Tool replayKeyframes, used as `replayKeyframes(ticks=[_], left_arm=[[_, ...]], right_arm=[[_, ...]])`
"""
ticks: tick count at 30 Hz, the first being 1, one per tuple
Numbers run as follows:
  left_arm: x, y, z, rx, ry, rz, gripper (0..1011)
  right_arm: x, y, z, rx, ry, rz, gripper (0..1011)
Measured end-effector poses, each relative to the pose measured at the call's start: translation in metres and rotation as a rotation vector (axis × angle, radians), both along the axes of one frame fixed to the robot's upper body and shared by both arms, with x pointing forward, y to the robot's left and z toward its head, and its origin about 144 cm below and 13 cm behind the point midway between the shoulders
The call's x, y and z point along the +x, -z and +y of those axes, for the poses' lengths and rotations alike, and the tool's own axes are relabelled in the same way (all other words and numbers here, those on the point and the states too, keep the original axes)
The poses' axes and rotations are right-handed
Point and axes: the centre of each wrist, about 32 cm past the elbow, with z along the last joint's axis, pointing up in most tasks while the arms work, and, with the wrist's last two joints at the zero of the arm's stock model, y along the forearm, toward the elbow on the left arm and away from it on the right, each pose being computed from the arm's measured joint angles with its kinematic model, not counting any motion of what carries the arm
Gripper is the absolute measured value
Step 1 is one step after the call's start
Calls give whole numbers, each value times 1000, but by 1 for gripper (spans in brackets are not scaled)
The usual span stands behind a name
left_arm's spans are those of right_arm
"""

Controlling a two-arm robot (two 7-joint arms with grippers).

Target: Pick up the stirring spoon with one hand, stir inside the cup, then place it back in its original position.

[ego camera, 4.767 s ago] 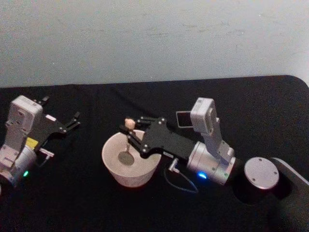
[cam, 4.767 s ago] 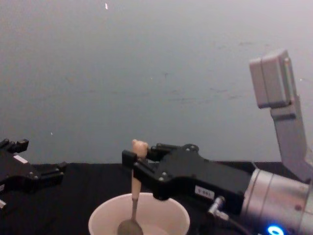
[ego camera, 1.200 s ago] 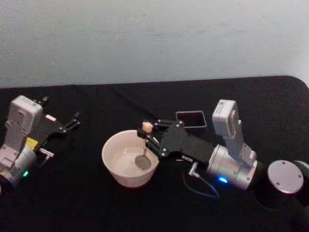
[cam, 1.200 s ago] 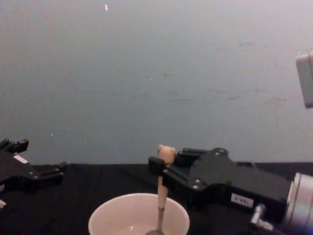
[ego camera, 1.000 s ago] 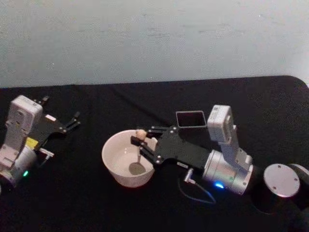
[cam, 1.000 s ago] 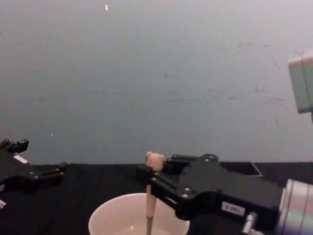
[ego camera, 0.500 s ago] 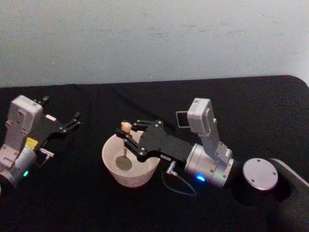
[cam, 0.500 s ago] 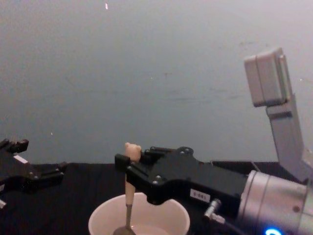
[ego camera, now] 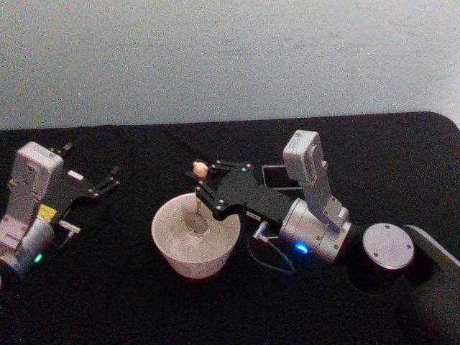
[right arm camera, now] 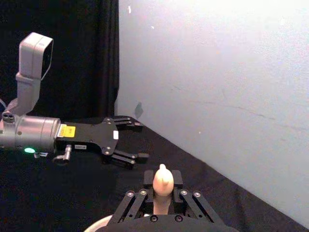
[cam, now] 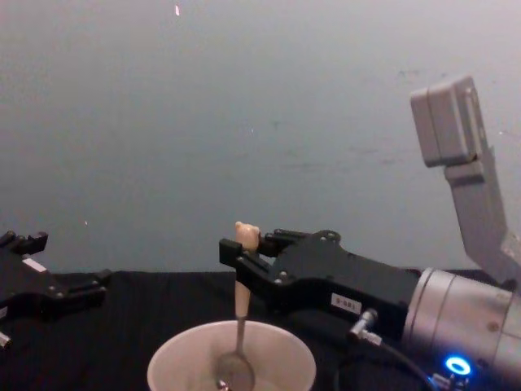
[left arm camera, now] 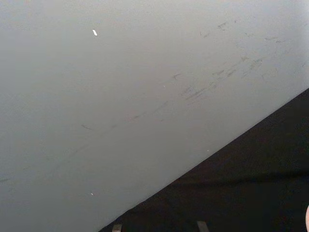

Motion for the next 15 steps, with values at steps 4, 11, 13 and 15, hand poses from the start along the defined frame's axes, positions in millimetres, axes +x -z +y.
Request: replayKeyframes(ticks=[4, 11, 13, 15], left_arm=[[0, 0, 0, 0, 0, 0, 1002], [0, 0, 0, 0, 0, 0, 1001], [0, 0, 0, 0, 0, 0, 1001], [0, 0, 0, 0, 0, 0, 1001]], right_arm=[[1, 1, -2, -4, 5, 1, 212], [1, 1, -4, -5, 11, 0, 212], [0, 0, -6, -7, 15, -2, 212], [0, 0, -9, -8, 18, -4, 212]])
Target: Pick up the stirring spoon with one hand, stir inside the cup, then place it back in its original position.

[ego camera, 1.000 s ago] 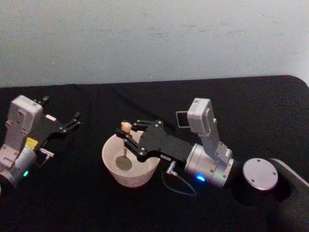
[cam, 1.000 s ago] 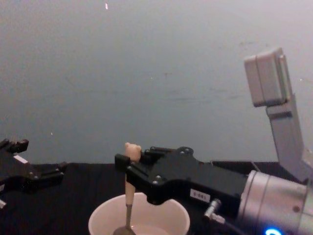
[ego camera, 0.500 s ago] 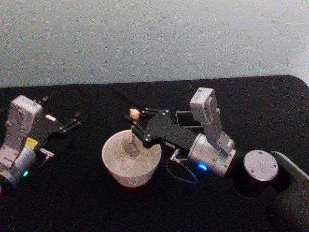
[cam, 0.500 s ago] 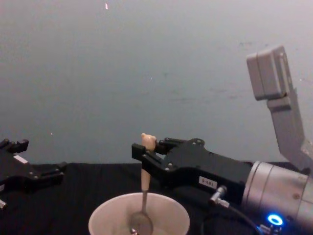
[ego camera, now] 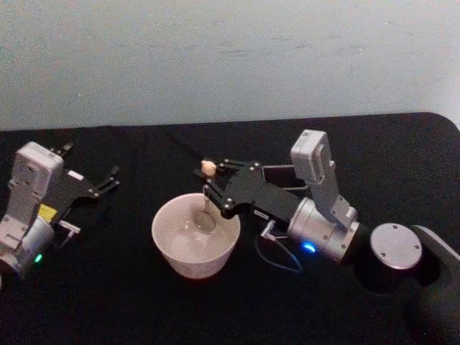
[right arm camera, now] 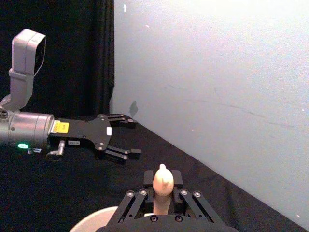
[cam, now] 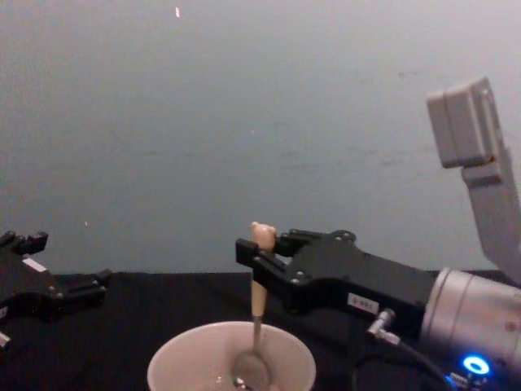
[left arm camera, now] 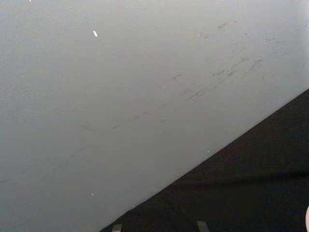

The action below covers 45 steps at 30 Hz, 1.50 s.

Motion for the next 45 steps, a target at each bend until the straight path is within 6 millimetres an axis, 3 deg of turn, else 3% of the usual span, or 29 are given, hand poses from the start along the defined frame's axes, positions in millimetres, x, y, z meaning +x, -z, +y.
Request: replayKeyframes(ticks=[14, 25, 37, 45], left_arm=[[0, 0, 0, 0, 0, 0, 1001], [0, 0, 0, 0, 0, 0, 1001], [0, 0, 0, 0, 0, 0, 1001], [0, 0, 0, 0, 0, 0, 1001]], right_arm=[[-24, -1, -23, 4, -30, 32, 212], [-39, 2, -7, 14, -109, 56, 212], [-21, 1, 18, 33, -84, 50, 212], [-4, 1, 20, 31, -18, 33, 212]])
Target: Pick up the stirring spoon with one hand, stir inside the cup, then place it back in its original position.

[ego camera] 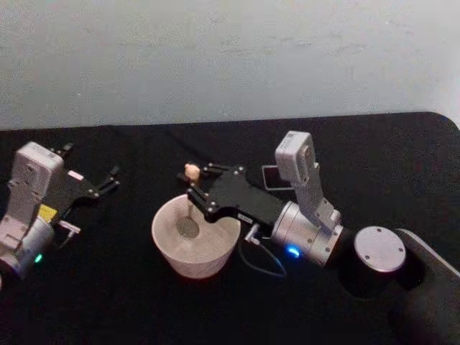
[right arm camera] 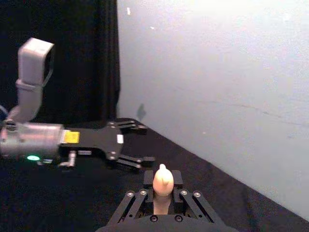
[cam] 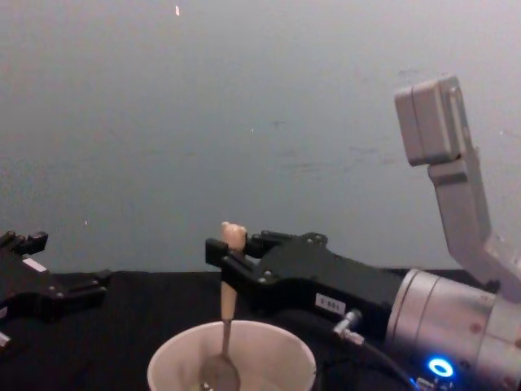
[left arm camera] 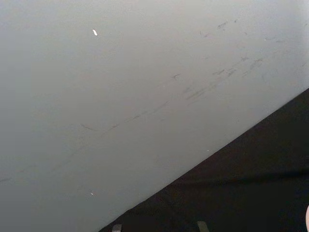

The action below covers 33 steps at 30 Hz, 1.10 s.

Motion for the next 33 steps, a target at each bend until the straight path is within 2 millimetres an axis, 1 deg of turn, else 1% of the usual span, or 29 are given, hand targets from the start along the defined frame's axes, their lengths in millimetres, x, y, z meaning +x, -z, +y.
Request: replayKeyframes(ticks=[4, 12, 26, 29, 33], left_arm=[[0, 0, 0, 0, 0, 0, 1001], [0, 0, 0, 0, 0, 0, 1002], [0, 0, 0, 0, 0, 0, 1001], [0, 0, 0, 0, 0, 0, 1001], [0, 0, 0, 0, 0, 0, 1001]], right_arm=[[4, 1, -4, -8, 21, -3, 212], [3, 3, -11, -21, 36, 0, 212], [2, 1, -13, -17, 35, -5, 212], [1, -1, -14, -13, 33, -11, 212], [-1, -10, -18, 6, 28, -37, 212]])
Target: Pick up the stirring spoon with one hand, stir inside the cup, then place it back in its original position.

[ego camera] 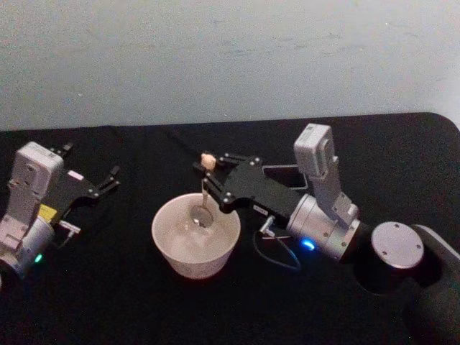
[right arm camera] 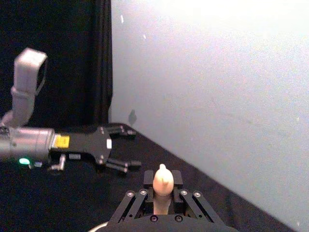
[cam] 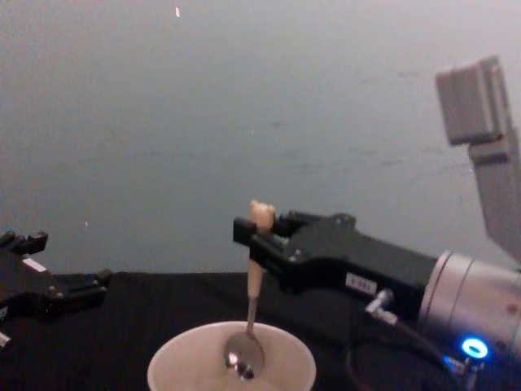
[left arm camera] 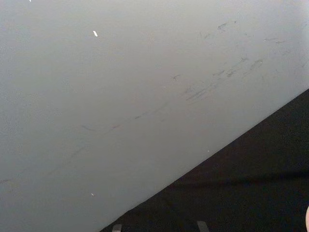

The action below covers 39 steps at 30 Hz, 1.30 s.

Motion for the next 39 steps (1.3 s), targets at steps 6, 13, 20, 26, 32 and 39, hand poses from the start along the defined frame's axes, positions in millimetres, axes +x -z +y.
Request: replayKeyframes(ticks=[6, 13, 20, 26, 32, 39], left_arm=[[0, 0, 0, 0, 0, 0, 1001], [0, 0, 0, 0, 0, 0, 1001], [0, 0, 0, 0, 0, 0, 1001], [0, 0, 0, 0, 0, 0, 1001], [0, 0, 0, 0, 0, 0, 1001], [0, 0, 0, 0, 0, 0, 1001]], right_arm=[[-3, -17, -6, 27, -6, -45, 212], [-8, -40, -18, 64, -1, -85, 212], [-14, -62, -41, 100, 30, -122, 212], [-18, -71, -59, 113, 51, -144, 212], [-20, -75, -80, 97, 76, -167, 212], [-17, -72, -99, 65, 110, -165, 212]])
